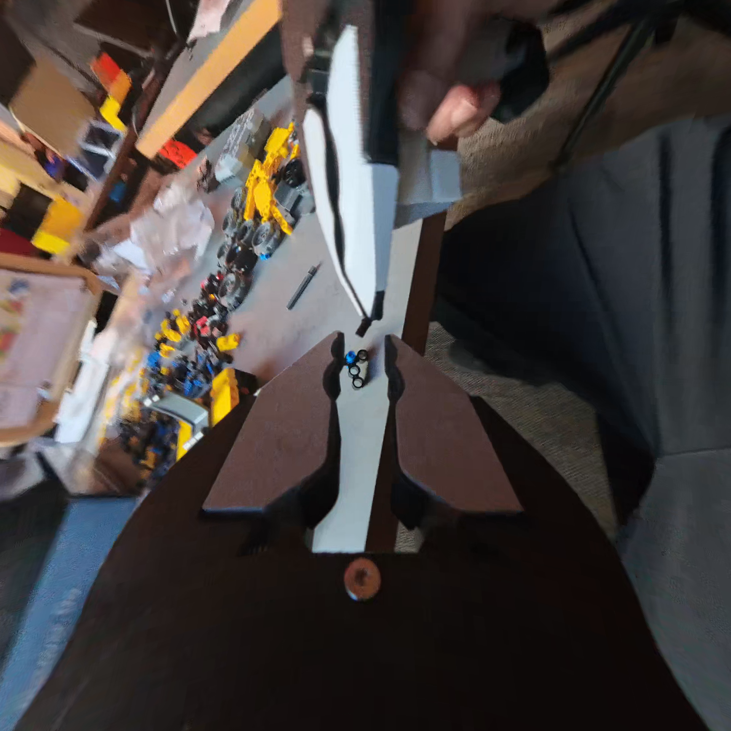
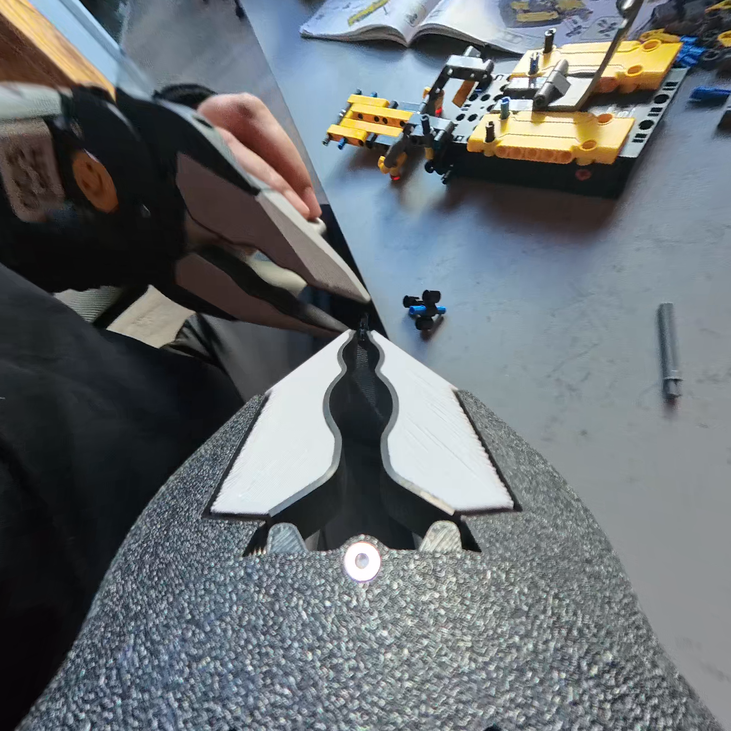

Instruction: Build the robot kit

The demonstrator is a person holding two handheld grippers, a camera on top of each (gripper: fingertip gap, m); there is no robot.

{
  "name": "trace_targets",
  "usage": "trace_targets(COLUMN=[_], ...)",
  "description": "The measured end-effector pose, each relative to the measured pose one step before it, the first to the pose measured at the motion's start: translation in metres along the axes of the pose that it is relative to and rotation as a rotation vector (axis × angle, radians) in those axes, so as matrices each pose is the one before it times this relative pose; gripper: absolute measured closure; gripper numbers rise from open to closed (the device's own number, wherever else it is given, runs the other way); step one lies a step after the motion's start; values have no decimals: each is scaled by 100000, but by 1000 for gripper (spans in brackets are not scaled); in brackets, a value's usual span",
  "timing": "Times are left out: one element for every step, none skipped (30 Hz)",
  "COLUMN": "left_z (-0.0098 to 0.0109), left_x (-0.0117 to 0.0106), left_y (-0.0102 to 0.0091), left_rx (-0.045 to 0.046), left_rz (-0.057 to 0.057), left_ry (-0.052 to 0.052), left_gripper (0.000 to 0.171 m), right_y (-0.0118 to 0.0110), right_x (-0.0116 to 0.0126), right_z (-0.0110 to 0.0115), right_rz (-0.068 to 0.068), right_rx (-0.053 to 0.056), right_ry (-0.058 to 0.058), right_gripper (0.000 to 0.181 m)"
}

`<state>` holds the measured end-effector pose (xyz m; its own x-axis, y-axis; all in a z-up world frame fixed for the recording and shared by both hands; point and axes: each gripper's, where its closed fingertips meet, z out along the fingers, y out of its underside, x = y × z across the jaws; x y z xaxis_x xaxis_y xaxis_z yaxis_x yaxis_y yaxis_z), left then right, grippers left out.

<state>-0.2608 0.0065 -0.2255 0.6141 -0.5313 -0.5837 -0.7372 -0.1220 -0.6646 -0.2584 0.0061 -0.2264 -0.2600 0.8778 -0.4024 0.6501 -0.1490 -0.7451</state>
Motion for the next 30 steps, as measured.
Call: trace_targets(left_z=[184,128,64,-16,-75,-110,-91,4,1,-2,7,-69,-95,-162,-197,-142,-62,-58,-68,-26,17,-13,-37,-13,-8,20,62,17,-19,-1], left_x=[190,93,73,112,84,14,-15,45,-35,-181,-247,-287,-349,-367,-283,-73,-36,-103,-110,55,75,-33,27,0,-25,54,93,9,51,-8], left_y=[21,-5,-50,-160,-279,-312,-229,-21,35,59,-18,-122,-229,-354,-423,-339,-171,-133,-154,-114,-25,-80,-136,-51,-24,-15,102,33,-63,25], left_rx=[-1234,-696,-120,648,1383,1506,1034,-178,-287,-406,-81,701,1587,2756,3246,2574,1497,1382,1593,1154,570,785,906,326,282,268,-444,-76,477,-217], left_rz=[5834,3931,2196,1210,814,781,1053,1432,1302,-148,-3068,-5372,-7249,-8461,-8070,-6415,-4270,-2603,-1795,-1177,-452,357,821,588,182,-209,-197,263,403,114], left_ry=[-1437,-1599,-1127,-464,-399,-657,-767,-352,-916,-1440,-1178,-418,14,239,619,1411,817,-244,-476,600,543,-662,-220,-329,-329,281,531,-260,26,-374], left_gripper=[156,157,159,160,162,164,167,167,168,170,171,171,170,171,171,170,170,170,170,170,170,170,170,170,170,171,170,170,170,170], right_y=[-107,25,120,169,170,143,54,-85,-200,-386,-398,-408,-475,-386,-249,-170,-56,33,42,-139,-243,-125,-36,-28,-3,-25,-43,43,45,-33], right_x=[-325,-282,-206,-133,-98,-100,-77,0,8,38,-26,-90,-117,-152,-89,-20,-24,-49,-48,66,-2,-174,-129,-63,-124,-290,-161,67,172,136], right_z=[-116,-94,-53,-21,19,39,15,-61,-92,-144,-150,-166,-230,-257,-235,-183,-82,-20,-16,-78,-124,-76,-9,1,37,71,97,102,87,59], right_rz=[992,916,692,331,-11,-180,-19,217,563,759,251,-1527,-3082,-3417,-3310,-2634,-1905,-1413,-894,-665,-463,317,1027,1027,981,1148,1223,467,-199,-367], right_rx=[524,-197,-643,-773,-775,-577,-72,620,1351,2506,2724,3088,3823,3405,2357,1688,745,-66,-344,634,1259,324,-148,229,155,354,428,-78,-119,104], right_ry=[-1722,-1420,-972,-426,-175,-217,-203,41,-209,-80,-316,-111,579,858,1490,1876,1351,711,371,888,316,-1261,-1386,-923,-1388,-2357,-1392,174,1052,1029], right_gripper=[177,177,177,177,177,177,177,177,177,177,177,176,176,175,174,172,172,172,171,171,172,174,174,174,174,173,170,170,175,176])
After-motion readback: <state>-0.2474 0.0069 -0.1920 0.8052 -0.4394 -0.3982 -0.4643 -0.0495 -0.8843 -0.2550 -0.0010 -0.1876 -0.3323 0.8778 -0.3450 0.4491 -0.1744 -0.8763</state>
